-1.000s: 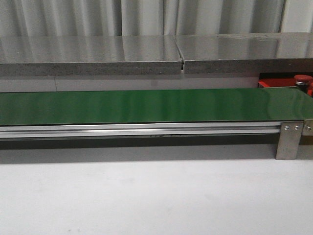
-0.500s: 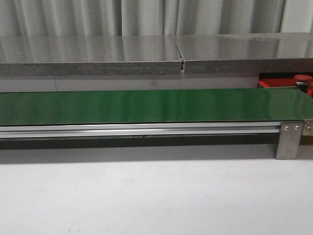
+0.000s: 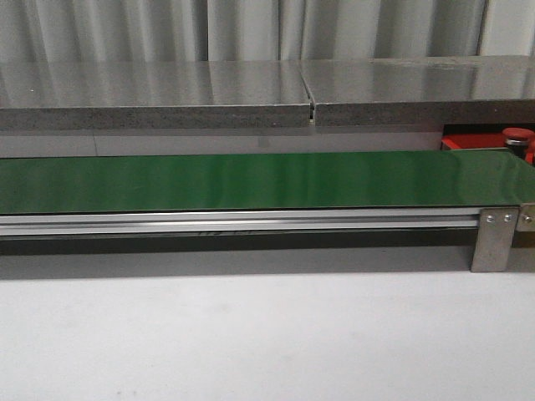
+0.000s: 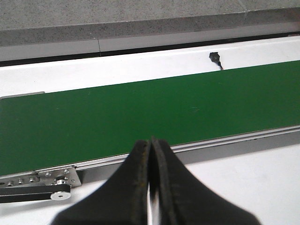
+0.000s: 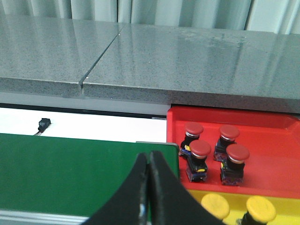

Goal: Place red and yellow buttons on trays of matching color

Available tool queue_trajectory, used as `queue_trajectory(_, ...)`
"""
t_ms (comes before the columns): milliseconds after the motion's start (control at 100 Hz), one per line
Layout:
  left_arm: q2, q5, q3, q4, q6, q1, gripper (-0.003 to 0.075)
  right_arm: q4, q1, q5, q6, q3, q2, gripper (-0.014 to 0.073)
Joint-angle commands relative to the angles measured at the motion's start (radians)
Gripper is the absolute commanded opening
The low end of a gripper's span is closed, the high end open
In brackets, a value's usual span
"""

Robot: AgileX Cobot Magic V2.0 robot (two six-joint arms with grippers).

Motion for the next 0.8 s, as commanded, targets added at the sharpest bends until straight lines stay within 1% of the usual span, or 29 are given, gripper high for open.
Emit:
queue_trajectory(0,0.001,-0.071,-0.028,-0.011,0.001,-0.008,-0.0019,0.006,-0.002,-0.089,-0.003,0.027,-0.060,-0.0068)
queue_trajectory(220,0.001,-0.071,-0.028,-0.011,0.001,-0.008,-0.0019,0.003,-0.002,-0.113,-0.003,0.177,-0.190,-0.0068)
queue_trajectory(260,0.001,-0.071,-0.028,-0.011,0.001,-0.008,-0.0019,-0.018,-0.002,-0.113,0.002,0.194,-0.206,-0.0068)
queue_trajectory(290,0.001,-0.071,-0.028,-0.011,0.001,-0.008,-0.0019,-0.051,-0.003,-0.113,0.024,0.209,-0.218,-0.0068)
queue_trajectory(330,0.001,-0.071,-0.028,-0.011,0.001,-0.008,-0.0019,-0.129,-0.004,-0.113,0.069,0.221,-0.238,-0.0068)
queue_trajectory(440,0.001,-0.071,-0.028,-0.011,0.001,-0.008,-0.0019,-0.374,-0.004,-0.126,0.273,0.251,-0.280,-0.0068)
queue_trajectory(510,0.001,-0.071,-0.028,-0.011,0.001,-0.008,-0.0019,-0.453,-0.004,-0.137,0.345,0.274,-0.307,-0.0068)
queue_trajectory(790,0.001,-0.071,-0.028,-0.011,0.001,-0.008,-0.0019,-0.453,-0.004,-0.141,0.352,0.400,-0.494,-0.0068)
